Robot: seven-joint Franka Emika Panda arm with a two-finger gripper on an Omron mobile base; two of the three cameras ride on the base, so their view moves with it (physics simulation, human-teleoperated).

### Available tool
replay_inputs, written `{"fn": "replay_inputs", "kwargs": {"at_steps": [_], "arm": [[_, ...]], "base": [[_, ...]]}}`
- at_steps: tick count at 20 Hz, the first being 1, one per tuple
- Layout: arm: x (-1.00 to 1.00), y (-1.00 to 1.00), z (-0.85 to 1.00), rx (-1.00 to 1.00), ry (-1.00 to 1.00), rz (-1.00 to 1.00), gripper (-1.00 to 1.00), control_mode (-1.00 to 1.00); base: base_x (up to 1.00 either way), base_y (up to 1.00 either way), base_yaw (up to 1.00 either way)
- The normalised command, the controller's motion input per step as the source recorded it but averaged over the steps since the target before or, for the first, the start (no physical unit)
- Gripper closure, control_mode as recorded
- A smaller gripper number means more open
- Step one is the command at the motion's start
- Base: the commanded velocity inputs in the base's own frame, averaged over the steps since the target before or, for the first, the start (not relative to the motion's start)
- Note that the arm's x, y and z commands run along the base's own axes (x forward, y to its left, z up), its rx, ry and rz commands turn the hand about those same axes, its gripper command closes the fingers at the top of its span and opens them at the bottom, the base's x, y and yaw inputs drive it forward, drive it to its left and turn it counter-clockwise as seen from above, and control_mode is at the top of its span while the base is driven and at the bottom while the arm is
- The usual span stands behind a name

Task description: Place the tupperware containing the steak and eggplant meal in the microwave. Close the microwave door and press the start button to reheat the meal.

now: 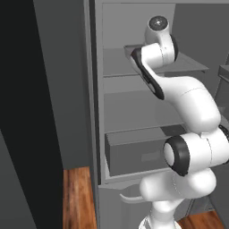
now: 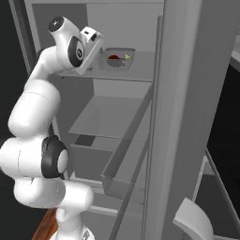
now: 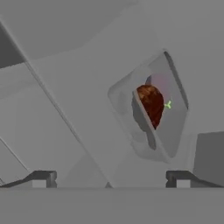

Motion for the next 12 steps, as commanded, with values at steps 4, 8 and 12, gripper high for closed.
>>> {"fn": "replay_inputs", "kwargs": {"at_steps": [4,8,12], "arm": [[0.53,0.00,-0.23,-0.12,0.08,0.01,-1.00,-1.00],[0.49,-0.05,-0.24,-0.07,0.09,0.01,-1.00,-1.00],[0.52,-0.15,-0.04,-0.04,0.03,0.02,-1.00,-1.00]], "base": [[0.00,0.00,0.00],[0.00,0.00,0.00],[0.00,0.00,0.00]]}}
